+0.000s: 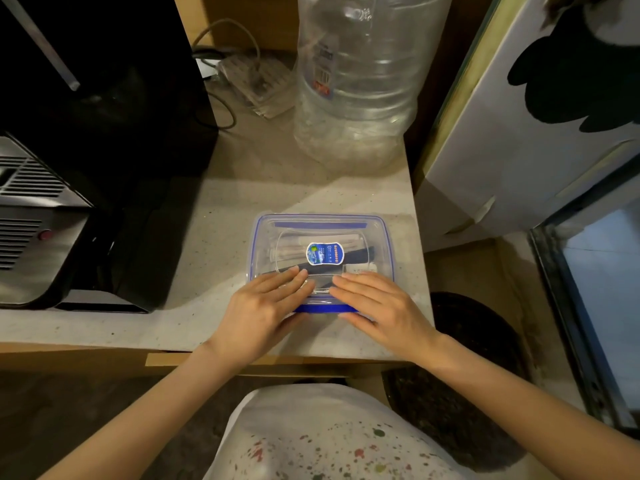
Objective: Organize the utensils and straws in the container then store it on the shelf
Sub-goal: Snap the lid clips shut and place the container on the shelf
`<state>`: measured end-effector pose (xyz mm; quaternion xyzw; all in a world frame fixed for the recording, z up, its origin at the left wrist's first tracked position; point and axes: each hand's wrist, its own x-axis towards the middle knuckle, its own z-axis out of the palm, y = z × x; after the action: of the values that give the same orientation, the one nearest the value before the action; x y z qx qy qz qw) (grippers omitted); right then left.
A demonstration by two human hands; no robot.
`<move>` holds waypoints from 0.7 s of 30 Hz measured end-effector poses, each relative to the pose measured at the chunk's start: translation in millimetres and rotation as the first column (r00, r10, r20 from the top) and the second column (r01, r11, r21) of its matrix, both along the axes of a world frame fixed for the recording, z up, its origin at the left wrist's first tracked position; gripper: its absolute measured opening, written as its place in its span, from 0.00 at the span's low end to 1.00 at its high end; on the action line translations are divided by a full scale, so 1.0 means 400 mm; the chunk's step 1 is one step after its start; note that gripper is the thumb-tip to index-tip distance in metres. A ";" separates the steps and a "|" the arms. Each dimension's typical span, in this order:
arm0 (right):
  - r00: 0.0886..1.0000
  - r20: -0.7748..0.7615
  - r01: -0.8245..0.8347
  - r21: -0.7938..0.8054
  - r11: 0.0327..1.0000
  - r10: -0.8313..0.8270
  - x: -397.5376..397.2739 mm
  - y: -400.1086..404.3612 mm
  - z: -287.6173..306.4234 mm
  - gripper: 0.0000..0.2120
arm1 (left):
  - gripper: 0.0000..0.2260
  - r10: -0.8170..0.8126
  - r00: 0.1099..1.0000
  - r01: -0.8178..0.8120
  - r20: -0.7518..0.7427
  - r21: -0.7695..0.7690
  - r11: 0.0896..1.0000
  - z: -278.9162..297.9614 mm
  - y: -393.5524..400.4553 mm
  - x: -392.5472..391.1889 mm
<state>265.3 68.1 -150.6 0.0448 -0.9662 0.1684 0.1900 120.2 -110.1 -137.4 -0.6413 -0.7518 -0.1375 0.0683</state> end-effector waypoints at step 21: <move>0.959 0.212 0.264 -0.416 0.870 -0.190 -0.182 0.143 0.074 0.09 | 0.13 0.270 0.908 -0.259 0.319 -0.078 0.963 0.081 0.191 -0.172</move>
<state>192.6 125.2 -120.9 -0.1274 -0.9137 0.3621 0.1335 51.6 -33.5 -104.8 -0.5029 -0.8347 -0.2187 -0.0501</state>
